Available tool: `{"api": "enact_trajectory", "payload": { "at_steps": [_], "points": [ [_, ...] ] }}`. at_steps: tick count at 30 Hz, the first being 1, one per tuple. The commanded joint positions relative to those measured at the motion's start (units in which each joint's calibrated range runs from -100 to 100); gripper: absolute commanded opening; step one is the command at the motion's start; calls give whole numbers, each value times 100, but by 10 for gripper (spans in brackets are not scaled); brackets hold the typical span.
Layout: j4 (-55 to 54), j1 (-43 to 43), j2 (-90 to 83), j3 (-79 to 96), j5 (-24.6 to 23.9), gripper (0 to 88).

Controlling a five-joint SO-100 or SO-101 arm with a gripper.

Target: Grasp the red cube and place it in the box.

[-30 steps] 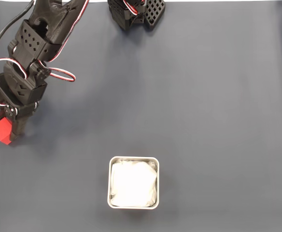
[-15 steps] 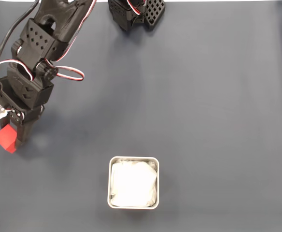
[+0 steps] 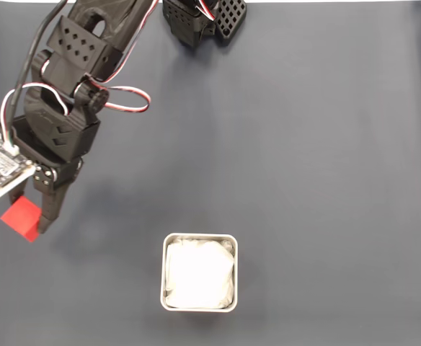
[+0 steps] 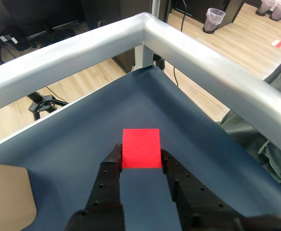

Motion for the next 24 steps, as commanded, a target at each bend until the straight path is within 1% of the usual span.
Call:
{"api": "enact_trajectory", "payload": {
  "at_steps": [1,14,24],
  "points": [
    [61,-174,-542,35,54,91],
    [282,-778,-1365,528,98,90],
    [315,-1438,-1859,701,127,91]
  ]
}}
